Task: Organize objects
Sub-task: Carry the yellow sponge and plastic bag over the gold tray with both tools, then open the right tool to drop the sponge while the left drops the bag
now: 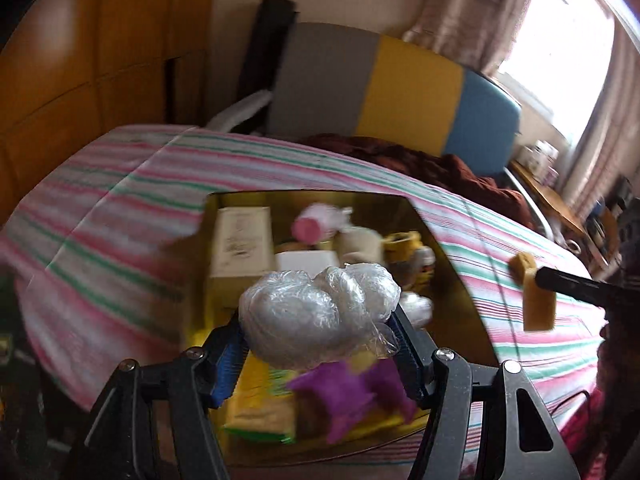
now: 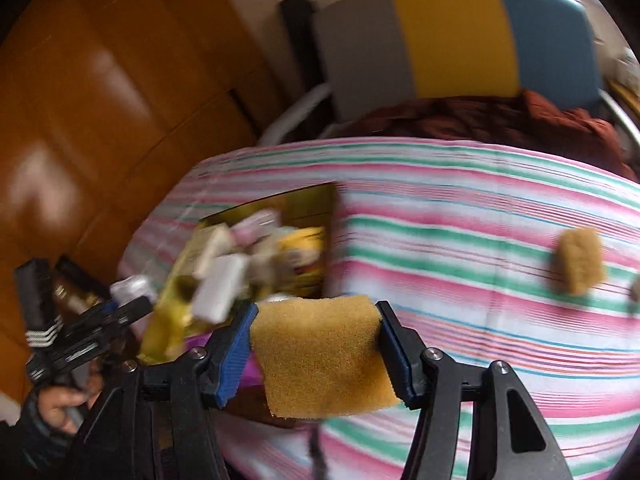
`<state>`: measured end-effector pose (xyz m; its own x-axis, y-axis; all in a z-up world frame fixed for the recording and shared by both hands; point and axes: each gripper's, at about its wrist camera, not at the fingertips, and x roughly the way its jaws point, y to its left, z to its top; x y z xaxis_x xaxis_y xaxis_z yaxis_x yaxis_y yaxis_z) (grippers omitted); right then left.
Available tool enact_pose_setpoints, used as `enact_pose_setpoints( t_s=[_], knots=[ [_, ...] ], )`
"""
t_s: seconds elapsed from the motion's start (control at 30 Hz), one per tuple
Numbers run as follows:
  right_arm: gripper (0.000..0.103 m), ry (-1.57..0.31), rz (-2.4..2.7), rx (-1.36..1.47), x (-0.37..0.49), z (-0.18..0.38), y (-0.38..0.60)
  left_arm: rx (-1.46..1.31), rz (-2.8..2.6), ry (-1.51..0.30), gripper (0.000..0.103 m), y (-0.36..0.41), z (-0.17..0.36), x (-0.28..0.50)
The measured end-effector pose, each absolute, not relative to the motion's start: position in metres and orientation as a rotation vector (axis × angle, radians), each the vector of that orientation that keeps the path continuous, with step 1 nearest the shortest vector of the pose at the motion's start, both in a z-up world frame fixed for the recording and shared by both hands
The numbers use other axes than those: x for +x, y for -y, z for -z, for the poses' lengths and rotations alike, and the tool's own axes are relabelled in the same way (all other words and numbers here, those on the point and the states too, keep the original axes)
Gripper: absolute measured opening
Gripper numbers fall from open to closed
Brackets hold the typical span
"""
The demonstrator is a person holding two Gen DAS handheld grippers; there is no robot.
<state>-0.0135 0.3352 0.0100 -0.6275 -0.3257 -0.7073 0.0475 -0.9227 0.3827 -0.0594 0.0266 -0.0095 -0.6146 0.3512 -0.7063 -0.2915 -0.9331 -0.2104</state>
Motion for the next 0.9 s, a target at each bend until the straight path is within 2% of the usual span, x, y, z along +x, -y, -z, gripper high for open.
enact_pose_setpoints(
  t_s=[0.23,0.37,0.53,0.6,0.9],
  knots=[
    [0.060,0.247,2.545,1.328,-0.037,0.008,-0.265,-1.197,-2.493,0.168,0.065,-0.011,0.029,-0.057],
    [0.061,0.050,2.544,1.418,-0.044,0.024,-0.245,-1.164,-2.445,0.166,0.065,-0.026,0.027,-0.061],
    [0.066,-0.069,2.535,1.459,-0.041,0.029,-0.238,-1.162,-2.387,0.172,0.065,-0.054,0.030,-0.080],
    [0.070,-0.072,2.534,1.465,-0.040,0.031,-0.239,-1.169,-2.379,0.167,0.065,-0.062,0.032,-0.086],
    [0.072,-0.020,2.539,1.456,-0.031,0.031,-0.245,-1.229,-2.368,0.110,0.066,-0.086,0.052,-0.103]
  ],
)
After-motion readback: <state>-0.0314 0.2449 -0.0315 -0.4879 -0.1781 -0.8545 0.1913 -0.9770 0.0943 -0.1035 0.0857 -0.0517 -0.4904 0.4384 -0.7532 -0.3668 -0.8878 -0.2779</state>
